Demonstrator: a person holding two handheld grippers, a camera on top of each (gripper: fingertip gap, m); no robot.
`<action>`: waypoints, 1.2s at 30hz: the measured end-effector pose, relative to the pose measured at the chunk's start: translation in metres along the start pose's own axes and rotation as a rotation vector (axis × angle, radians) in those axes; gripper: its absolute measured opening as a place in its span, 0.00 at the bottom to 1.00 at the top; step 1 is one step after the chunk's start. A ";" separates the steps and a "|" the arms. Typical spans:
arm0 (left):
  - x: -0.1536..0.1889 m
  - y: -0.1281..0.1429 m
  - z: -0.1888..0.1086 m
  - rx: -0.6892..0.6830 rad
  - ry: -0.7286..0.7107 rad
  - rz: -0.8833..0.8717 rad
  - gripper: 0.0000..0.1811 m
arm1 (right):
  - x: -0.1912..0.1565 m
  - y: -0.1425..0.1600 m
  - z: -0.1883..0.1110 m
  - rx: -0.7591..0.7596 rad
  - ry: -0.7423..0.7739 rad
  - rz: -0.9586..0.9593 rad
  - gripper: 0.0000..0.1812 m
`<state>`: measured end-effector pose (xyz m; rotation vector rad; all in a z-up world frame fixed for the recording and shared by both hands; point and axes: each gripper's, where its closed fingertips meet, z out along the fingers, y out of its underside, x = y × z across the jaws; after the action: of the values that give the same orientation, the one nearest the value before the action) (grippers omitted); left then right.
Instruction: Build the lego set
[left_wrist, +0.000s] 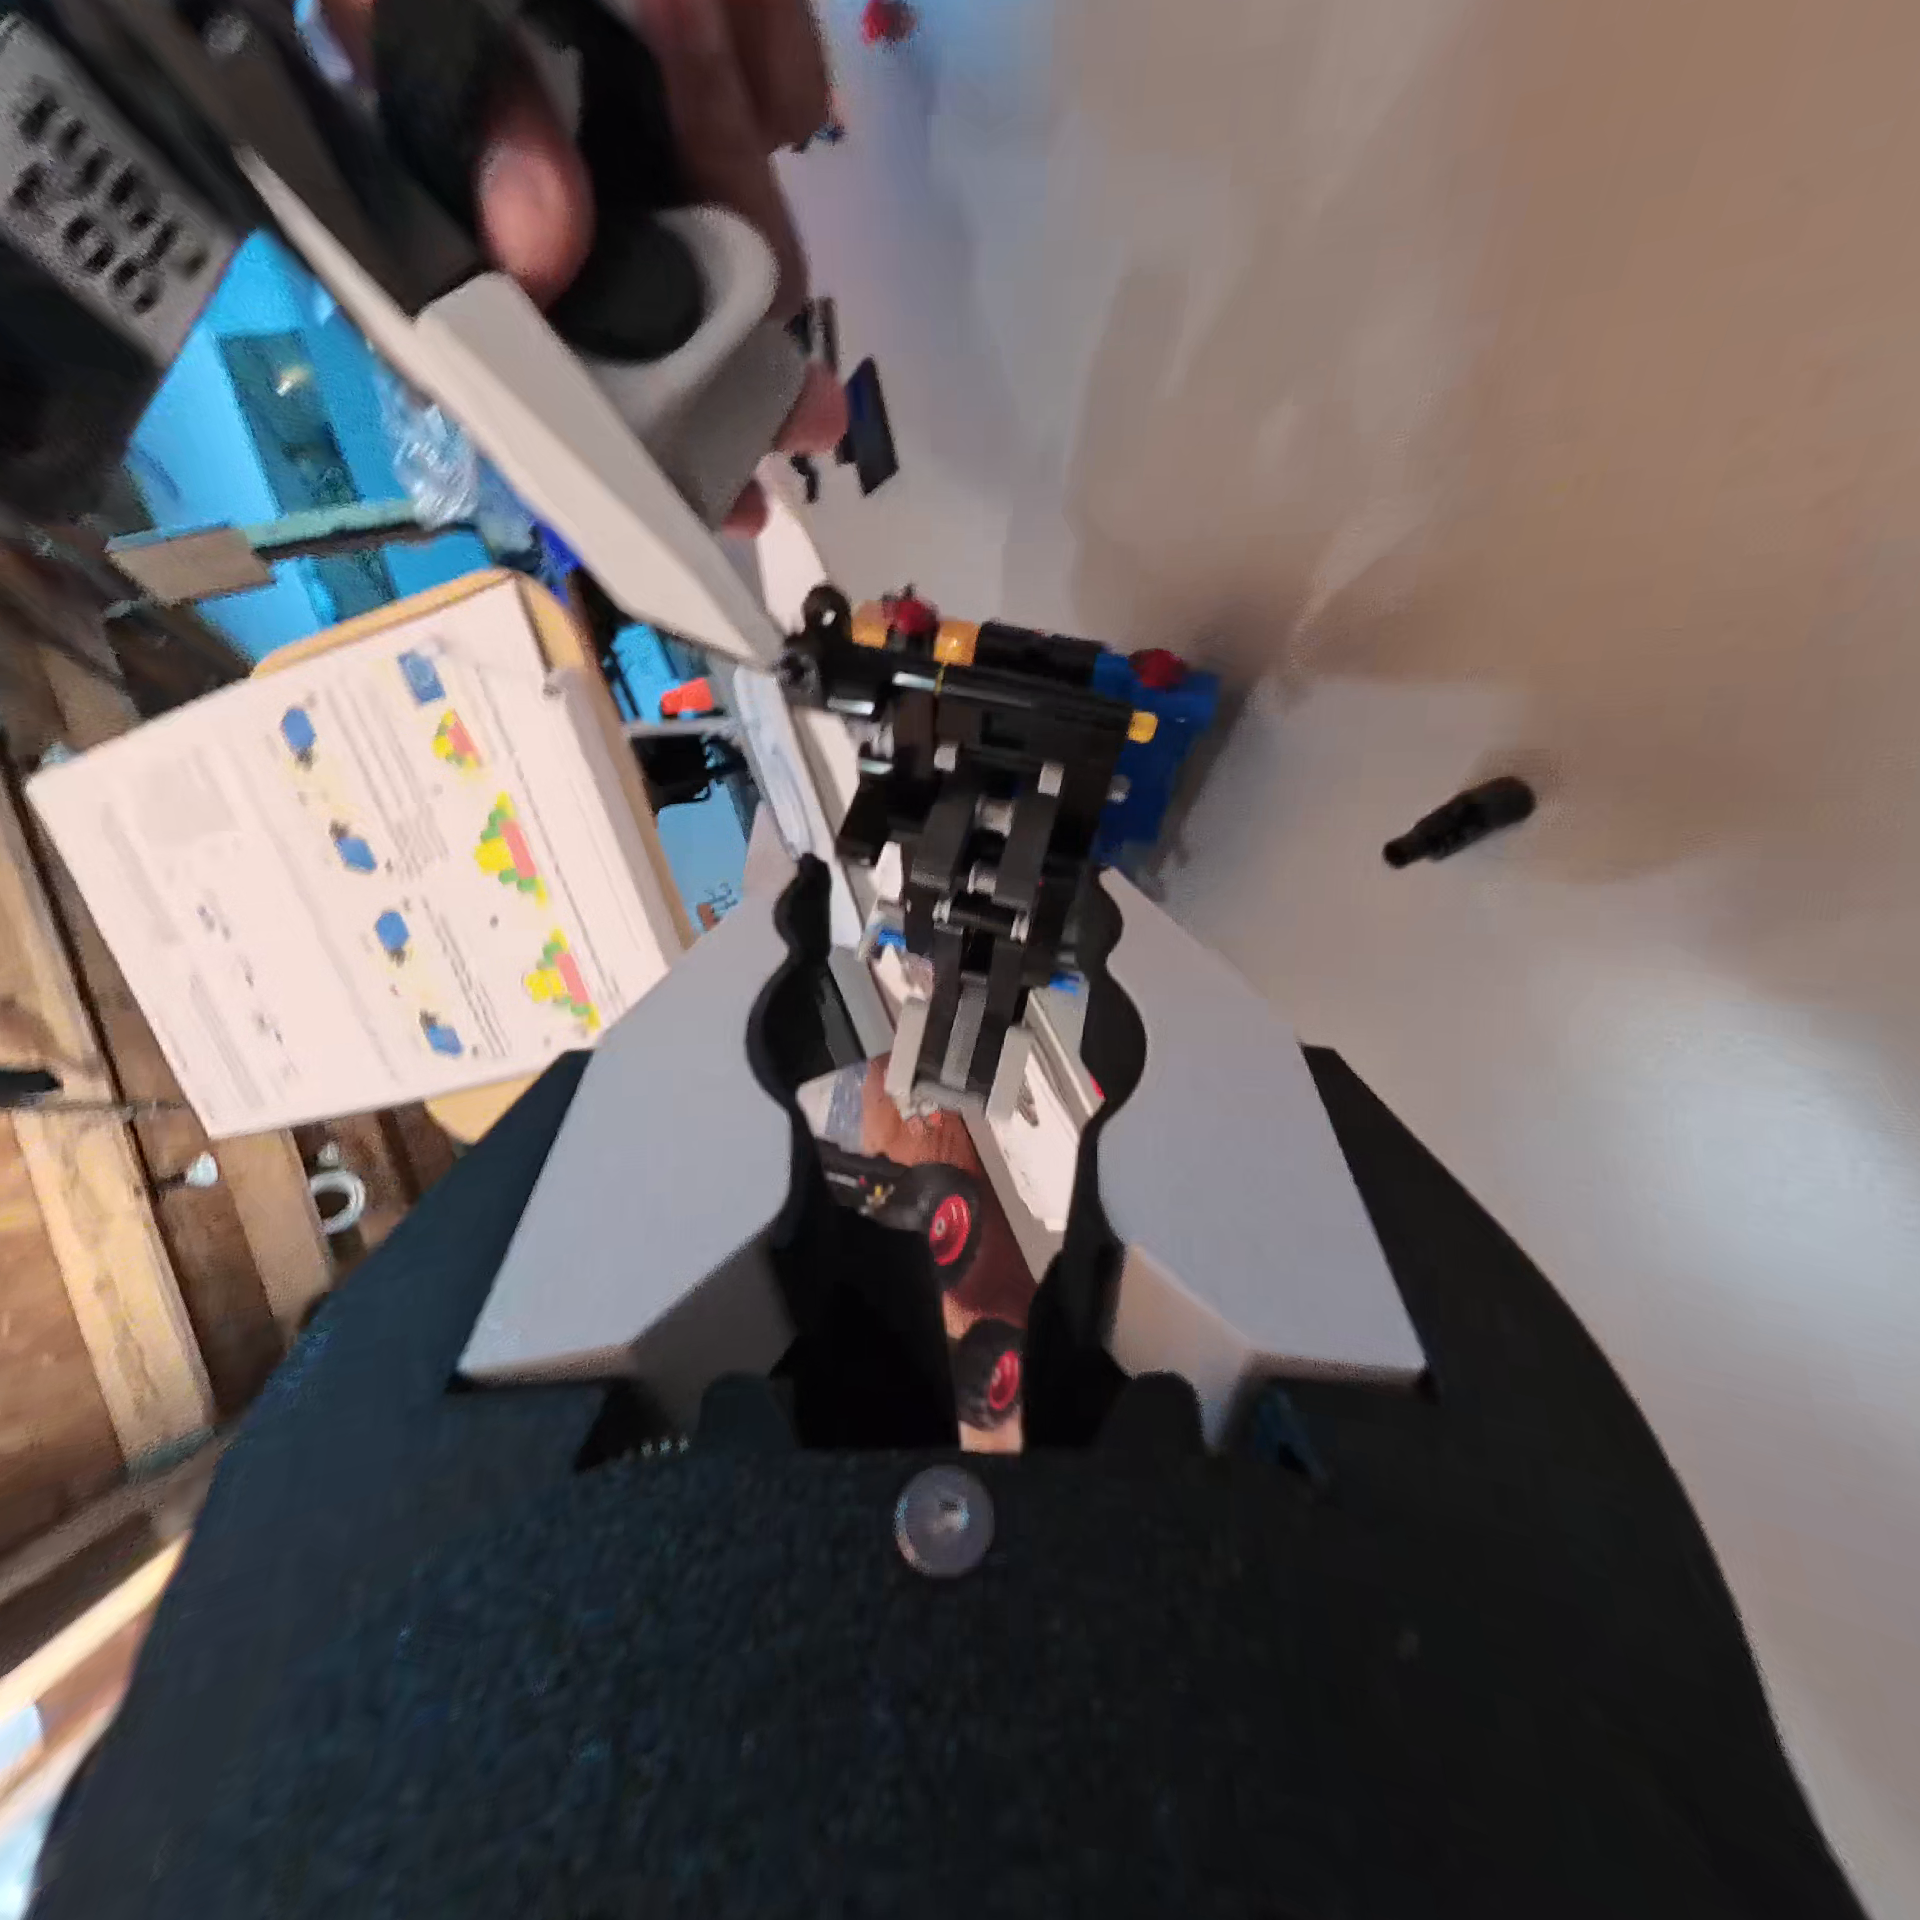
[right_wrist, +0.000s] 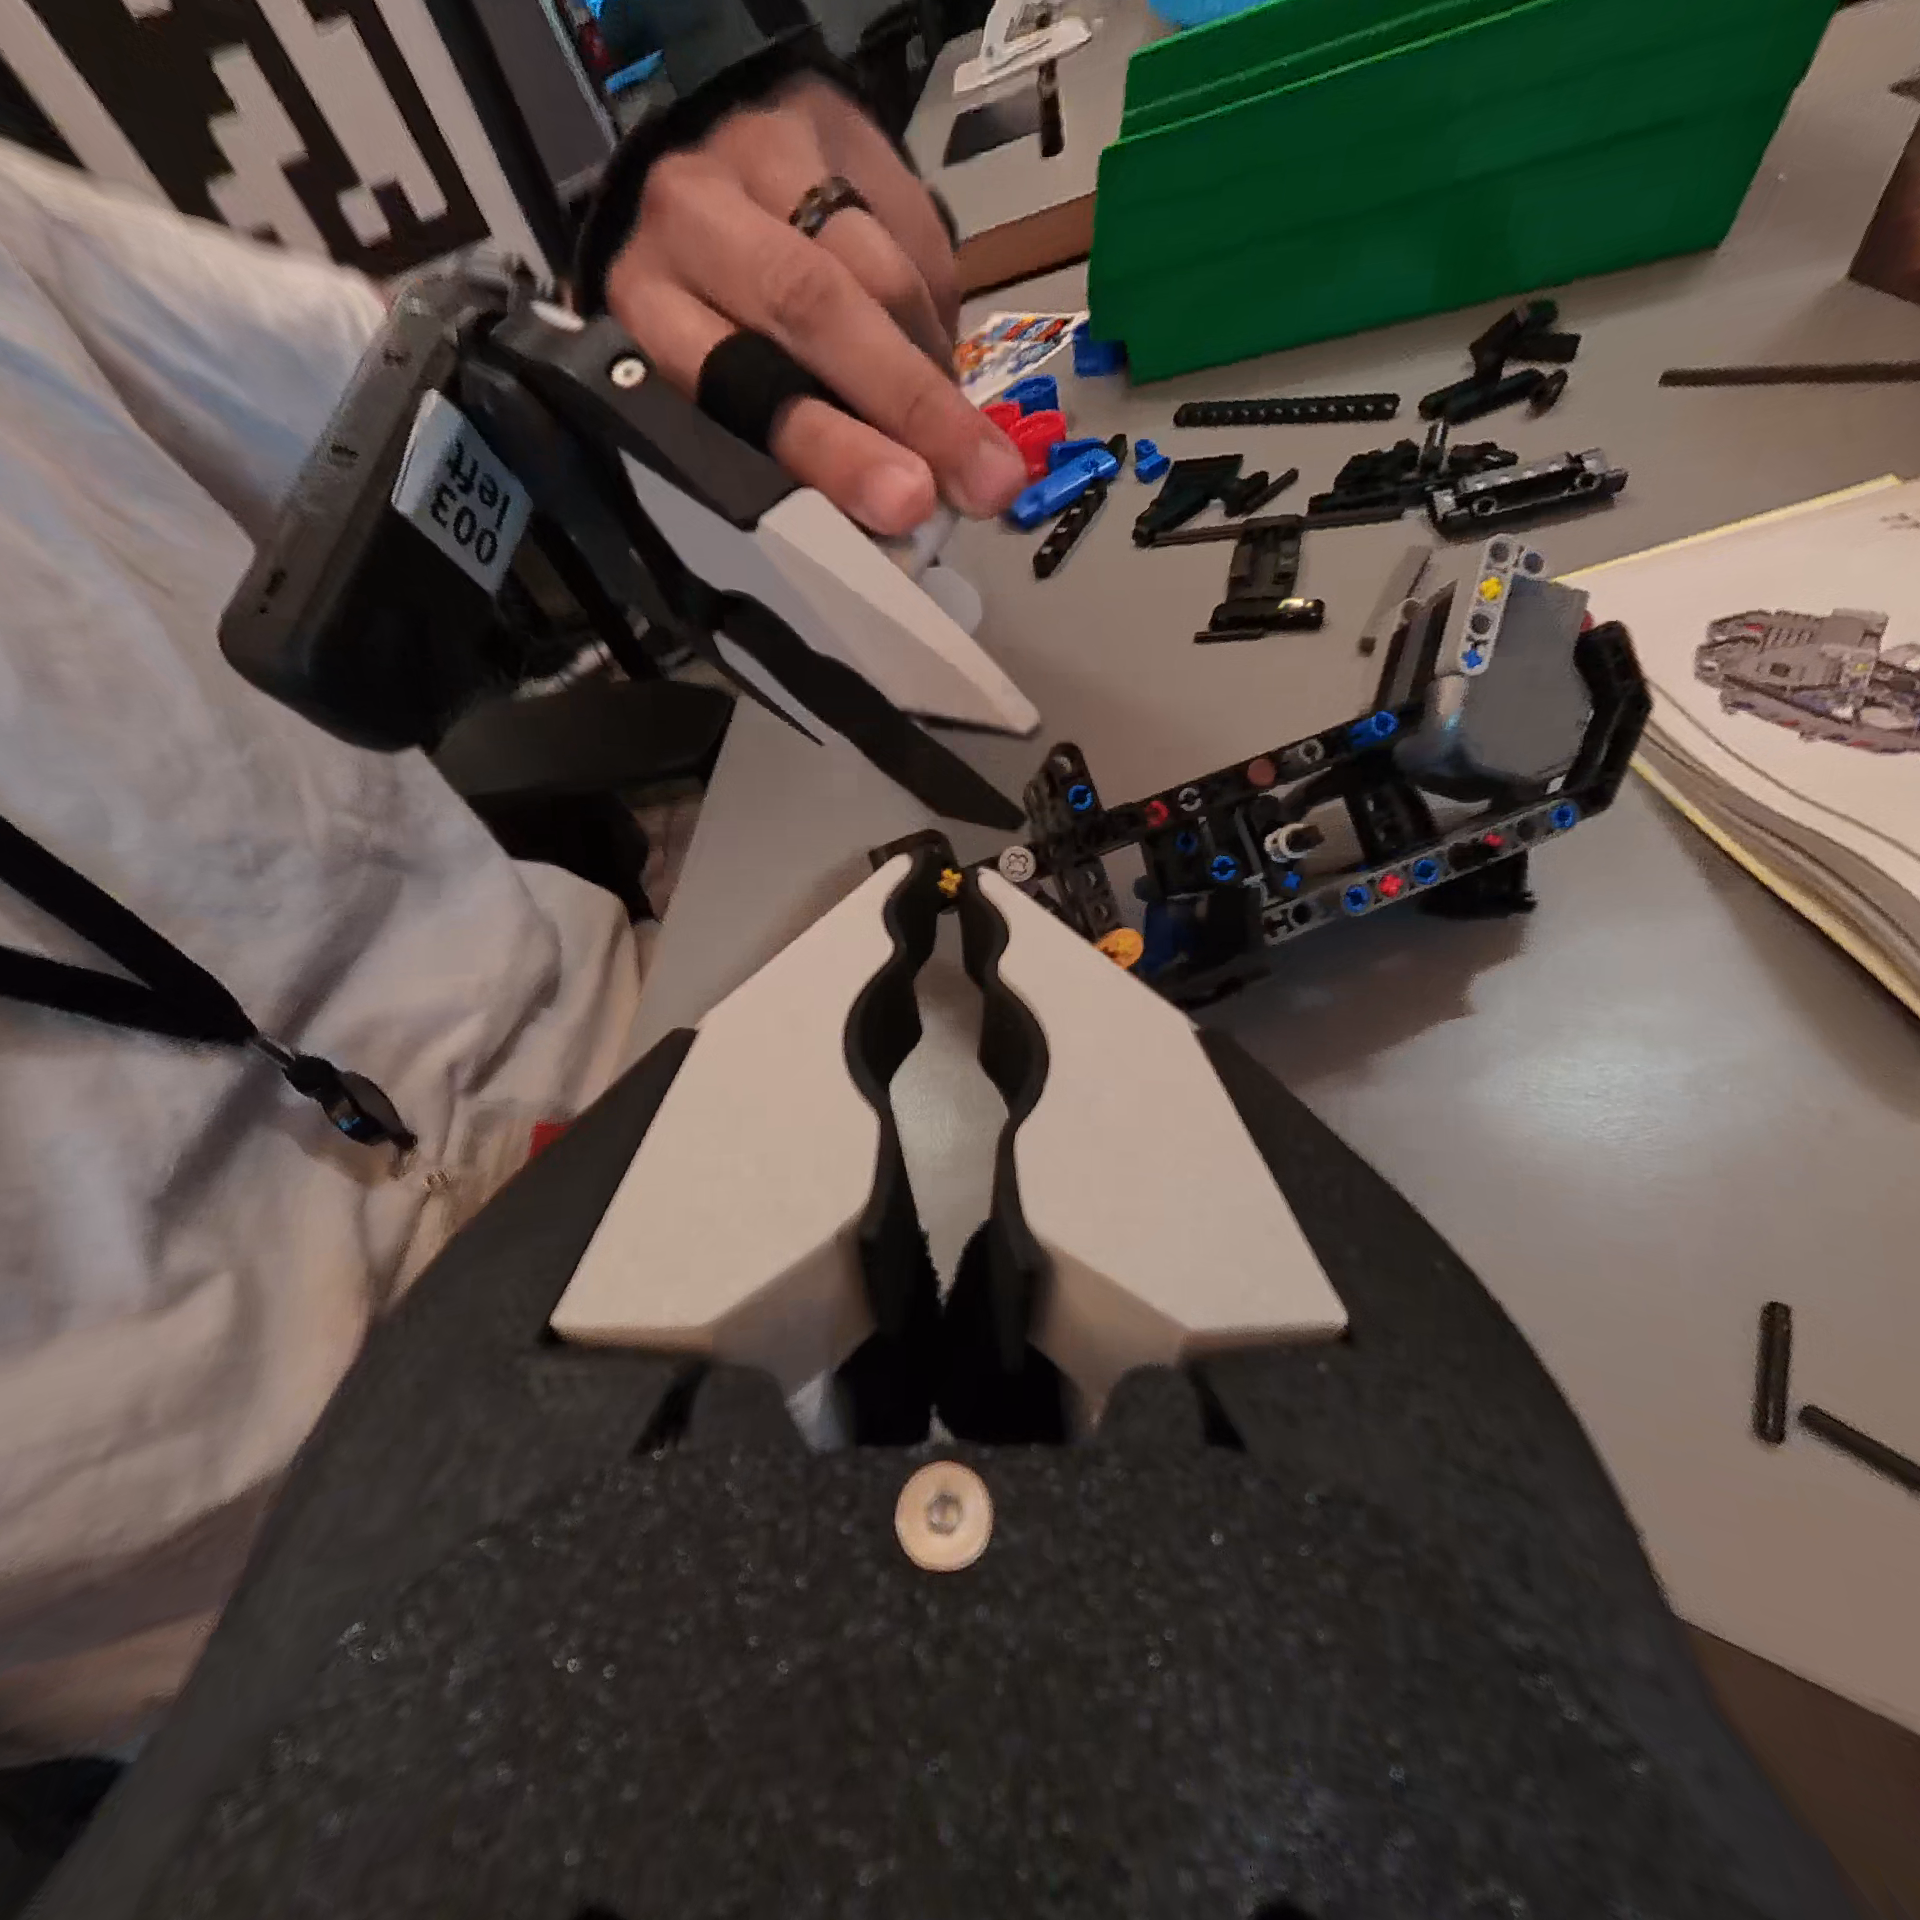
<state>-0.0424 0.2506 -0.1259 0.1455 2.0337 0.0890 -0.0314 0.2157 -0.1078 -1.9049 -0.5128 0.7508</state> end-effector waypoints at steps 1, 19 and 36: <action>-0.003 0.007 -0.005 -0.009 -0.029 -0.044 0.25 | 0.002 -0.004 0.000 0.022 -0.006 0.043 0.02; -0.002 -0.006 -0.004 0.019 -0.400 -0.230 0.16 | 0.008 -0.039 0.007 0.245 -0.127 0.480 0.02; -0.058 -0.007 -0.041 0.536 -0.267 -0.707 0.05 | -0.015 -0.061 -0.018 0.283 -0.389 0.248 0.01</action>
<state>-0.0534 0.2349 -0.0568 -0.2229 1.6938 -0.8725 -0.0315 0.2207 -0.0432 -1.5781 -0.3828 1.2998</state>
